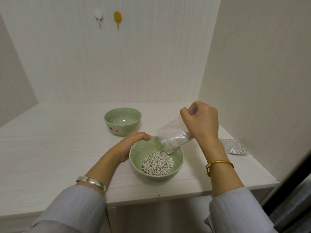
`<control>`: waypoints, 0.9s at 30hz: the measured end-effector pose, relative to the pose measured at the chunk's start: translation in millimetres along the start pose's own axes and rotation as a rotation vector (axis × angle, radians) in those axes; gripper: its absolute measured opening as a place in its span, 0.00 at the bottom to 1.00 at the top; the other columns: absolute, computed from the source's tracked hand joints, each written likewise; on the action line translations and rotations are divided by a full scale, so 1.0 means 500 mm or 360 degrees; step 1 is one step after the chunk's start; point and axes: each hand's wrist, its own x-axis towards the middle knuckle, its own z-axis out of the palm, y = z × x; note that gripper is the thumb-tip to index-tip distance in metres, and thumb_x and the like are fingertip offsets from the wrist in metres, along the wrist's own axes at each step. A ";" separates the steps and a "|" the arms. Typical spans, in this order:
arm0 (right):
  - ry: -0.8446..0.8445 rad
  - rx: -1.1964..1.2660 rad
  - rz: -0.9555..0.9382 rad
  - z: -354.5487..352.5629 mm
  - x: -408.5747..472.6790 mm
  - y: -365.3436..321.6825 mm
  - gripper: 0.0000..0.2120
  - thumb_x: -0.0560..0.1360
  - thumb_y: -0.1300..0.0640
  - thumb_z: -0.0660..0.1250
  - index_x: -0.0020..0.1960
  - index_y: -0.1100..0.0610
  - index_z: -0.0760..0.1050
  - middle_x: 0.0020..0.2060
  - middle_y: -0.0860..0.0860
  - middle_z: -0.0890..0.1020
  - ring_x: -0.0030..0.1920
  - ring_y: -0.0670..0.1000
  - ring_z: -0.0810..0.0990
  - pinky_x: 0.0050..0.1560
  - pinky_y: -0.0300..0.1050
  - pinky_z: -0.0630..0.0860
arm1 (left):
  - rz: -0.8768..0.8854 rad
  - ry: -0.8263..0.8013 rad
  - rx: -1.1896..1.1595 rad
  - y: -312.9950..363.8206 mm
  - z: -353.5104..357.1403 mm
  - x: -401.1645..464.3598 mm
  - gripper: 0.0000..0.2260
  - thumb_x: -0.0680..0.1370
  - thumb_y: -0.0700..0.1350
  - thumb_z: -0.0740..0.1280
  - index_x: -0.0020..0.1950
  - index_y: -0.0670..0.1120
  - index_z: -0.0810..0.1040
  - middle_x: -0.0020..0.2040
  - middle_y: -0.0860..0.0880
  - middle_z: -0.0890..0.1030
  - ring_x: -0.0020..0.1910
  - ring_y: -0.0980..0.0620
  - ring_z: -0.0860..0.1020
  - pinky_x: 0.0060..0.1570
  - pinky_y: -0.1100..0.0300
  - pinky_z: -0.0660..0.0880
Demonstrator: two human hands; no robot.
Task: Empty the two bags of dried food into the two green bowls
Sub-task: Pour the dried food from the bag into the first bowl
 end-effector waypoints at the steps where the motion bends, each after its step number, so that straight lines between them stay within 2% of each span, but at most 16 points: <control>1: 0.0001 0.0001 -0.0001 -0.001 0.000 0.000 0.08 0.70 0.56 0.63 0.34 0.59 0.72 0.32 0.52 0.76 0.37 0.55 0.74 0.38 0.41 0.65 | -0.0002 -0.0006 -0.0003 0.000 0.000 0.000 0.09 0.63 0.48 0.67 0.36 0.43 0.78 0.29 0.50 0.80 0.28 0.53 0.79 0.33 0.62 0.75; 4: 0.0012 0.0003 0.0000 -0.001 0.001 -0.001 0.08 0.70 0.56 0.64 0.34 0.59 0.72 0.32 0.52 0.77 0.38 0.56 0.75 0.37 0.42 0.66 | -0.0007 -0.0024 0.0004 -0.002 -0.003 0.001 0.14 0.59 0.52 0.69 0.37 0.43 0.78 0.30 0.50 0.80 0.29 0.52 0.79 0.35 0.61 0.75; 8: 0.0005 -0.0017 0.0008 -0.005 0.000 -0.002 0.08 0.70 0.56 0.63 0.35 0.59 0.72 0.32 0.52 0.76 0.38 0.55 0.74 0.37 0.42 0.66 | -0.0007 -0.0008 -0.0004 -0.002 -0.001 0.001 0.08 0.64 0.48 0.66 0.36 0.44 0.77 0.30 0.50 0.80 0.28 0.53 0.79 0.35 0.61 0.75; 12: 0.0001 -0.0038 -0.0001 -0.007 -0.001 -0.002 0.08 0.70 0.56 0.63 0.34 0.58 0.72 0.31 0.51 0.76 0.37 0.54 0.74 0.37 0.41 0.65 | -0.0023 -0.0008 -0.0003 0.000 0.001 0.000 0.08 0.66 0.47 0.64 0.37 0.44 0.78 0.29 0.51 0.80 0.29 0.53 0.79 0.35 0.62 0.76; 19: 0.0002 -0.0060 -0.0008 -0.011 -0.001 -0.003 0.09 0.70 0.55 0.63 0.34 0.58 0.72 0.32 0.52 0.76 0.36 0.54 0.73 0.31 0.42 0.64 | -0.0017 -0.0004 -0.0001 0.000 0.001 -0.003 0.08 0.66 0.48 0.64 0.37 0.44 0.78 0.30 0.50 0.81 0.30 0.52 0.80 0.36 0.60 0.76; 23: -0.0006 -0.0063 0.0006 -0.012 -0.001 -0.003 0.09 0.70 0.55 0.63 0.35 0.58 0.72 0.33 0.52 0.77 0.37 0.55 0.74 0.36 0.42 0.65 | -0.0023 -0.0003 -0.0002 0.001 0.002 -0.003 0.08 0.66 0.47 0.64 0.37 0.44 0.78 0.30 0.50 0.81 0.30 0.52 0.80 0.37 0.60 0.75; 27: -0.0013 -0.0075 -0.0010 -0.013 0.001 -0.004 0.09 0.70 0.55 0.63 0.34 0.58 0.71 0.32 0.53 0.78 0.36 0.55 0.74 0.31 0.39 0.65 | -0.0034 0.0010 -0.0039 0.000 0.002 -0.002 0.07 0.65 0.47 0.65 0.36 0.44 0.79 0.29 0.50 0.81 0.29 0.52 0.80 0.36 0.61 0.76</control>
